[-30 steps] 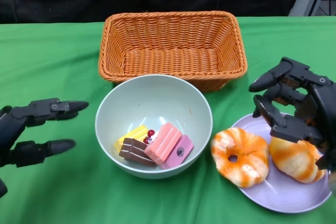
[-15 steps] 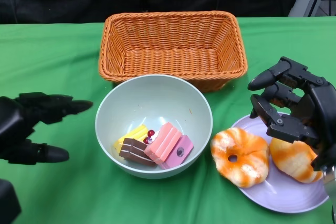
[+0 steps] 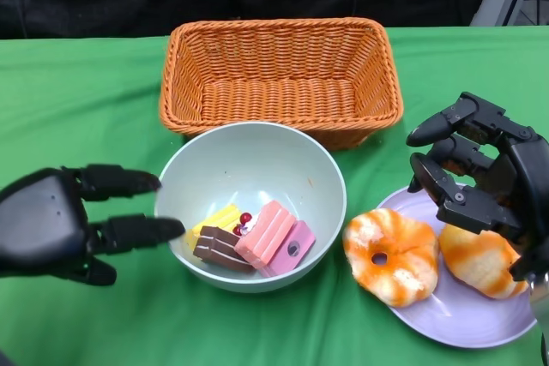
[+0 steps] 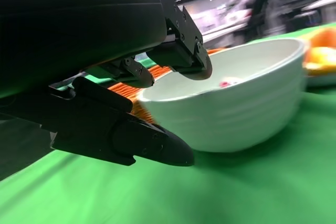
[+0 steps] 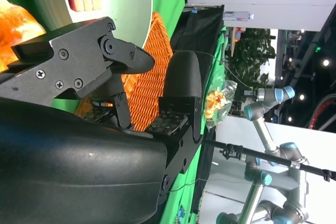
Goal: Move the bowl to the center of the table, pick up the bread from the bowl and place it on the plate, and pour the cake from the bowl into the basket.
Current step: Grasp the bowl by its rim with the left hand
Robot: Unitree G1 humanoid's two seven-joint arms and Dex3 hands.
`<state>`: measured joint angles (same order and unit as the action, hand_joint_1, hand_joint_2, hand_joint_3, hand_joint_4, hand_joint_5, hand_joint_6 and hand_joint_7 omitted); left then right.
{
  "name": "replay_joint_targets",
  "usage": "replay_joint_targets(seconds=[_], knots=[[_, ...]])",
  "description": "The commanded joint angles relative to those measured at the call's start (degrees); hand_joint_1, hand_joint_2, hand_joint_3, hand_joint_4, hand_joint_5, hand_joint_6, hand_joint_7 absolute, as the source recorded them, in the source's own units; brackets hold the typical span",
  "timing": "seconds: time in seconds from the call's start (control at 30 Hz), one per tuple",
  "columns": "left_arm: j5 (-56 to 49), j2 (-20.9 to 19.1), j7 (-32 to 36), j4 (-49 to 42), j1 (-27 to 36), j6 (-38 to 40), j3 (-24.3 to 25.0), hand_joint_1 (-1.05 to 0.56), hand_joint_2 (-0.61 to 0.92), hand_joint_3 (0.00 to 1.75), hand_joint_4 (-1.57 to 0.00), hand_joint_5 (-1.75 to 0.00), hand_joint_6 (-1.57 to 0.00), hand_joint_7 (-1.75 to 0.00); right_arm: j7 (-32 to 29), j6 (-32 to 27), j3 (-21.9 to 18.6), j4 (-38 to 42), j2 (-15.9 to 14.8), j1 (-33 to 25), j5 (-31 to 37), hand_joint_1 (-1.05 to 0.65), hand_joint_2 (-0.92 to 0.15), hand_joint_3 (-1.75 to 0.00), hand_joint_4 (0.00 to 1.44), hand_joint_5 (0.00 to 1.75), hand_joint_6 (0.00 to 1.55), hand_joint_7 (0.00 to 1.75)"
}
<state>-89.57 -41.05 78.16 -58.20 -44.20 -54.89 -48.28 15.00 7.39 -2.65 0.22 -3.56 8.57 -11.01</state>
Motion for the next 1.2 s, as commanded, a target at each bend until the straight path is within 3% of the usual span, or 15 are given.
replay_joint_targets(seconds=[0.03, 0.23, 0.4, 0.5, 0.63, 0.8, 1.07, 1.2], knots=[[-1.7, 1.2, 6.1, -2.3, -2.8, 1.6, -5.8, -0.56, 0.90, 0.01, -0.58, -0.02, -0.58, -0.02, 0.0, -0.3, -0.5, -0.8, -0.6, -0.8, -0.5, 0.02, -0.68, -0.81, 0.60, 1.64, 0.58, 1.30], [-0.9, 3.3, 8.8, -4.5, -5.9, 3.4, -12.1, -0.57, 0.92, 0.02, -0.60, -0.02, -0.59, -0.01, -0.4, -0.7, -0.3, -0.9, -0.5, -0.9, 0.1, 0.01, -0.66, -0.84, 0.60, 1.62, 0.60, 1.29], [0.9, 4.3, 6.9, -5.4, -7.6, 2.1, -14.6, -0.57, 0.92, 0.07, -0.62, -0.02, -0.60, -0.01, -0.2, 0.1, -0.1, -0.7, -0.5, -1.1, 0.4, 0.02, -0.66, -0.86, 0.61, 1.62, 0.60, 1.28], [3.0, 4.5, 2.8, -5.8, -8.1, -0.1, -14.7, -0.58, 0.92, 0.06, -0.63, -0.03, -0.60, -0.01, -0.6, 0.0, 0.3, -1.2, -0.6, -1.4, 1.2, 0.01, -0.64, -0.87, 0.61, 1.62, 0.60, 1.28], [10.0, 5.0, -8.8, -6.5, -8.7, -7.7, -12.3, -0.55, 0.86, 0.02, -0.70, -0.05, -0.64, -0.02, -0.6, -0.1, 1.0, -2.4, -0.6, -2.6, 2.0, 0.00, -0.64, -0.86, 0.60, 1.62, 0.60, 1.28], [17.8, 5.3, -21.1, -6.7, -8.7, -12.0, -8.4, -0.52, 0.82, 0.00, -0.77, -0.06, -0.69, -0.03, -0.7, 0.1, 1.1, -3.3, -0.3, -3.3, 2.4, 0.01, -0.65, -0.84, 0.61, 1.61, 0.59, 1.28], [24.7, 4.3, -36.3, -5.5, -8.3, -14.4, -4.0, -0.51, 0.82, 0.01, -0.81, -0.04, -0.72, -0.02, -1.3, -2.4, 2.8, -6.4, 0.2, -5.1, 2.6, -0.01, -0.63, -0.83, 0.60, 1.61, 0.58, 1.27], [26.6, 4.3, -40.7, -5.2, -7.9, -14.5, -2.2, -0.52, 0.85, 0.01, -0.83, -0.04, -0.73, -0.02, -1.7, -2.6, 3.3, -7.0, 0.2, -5.5, 2.7, -0.03, -0.63, -0.81, 0.61, 1.61, 0.59, 1.28]])
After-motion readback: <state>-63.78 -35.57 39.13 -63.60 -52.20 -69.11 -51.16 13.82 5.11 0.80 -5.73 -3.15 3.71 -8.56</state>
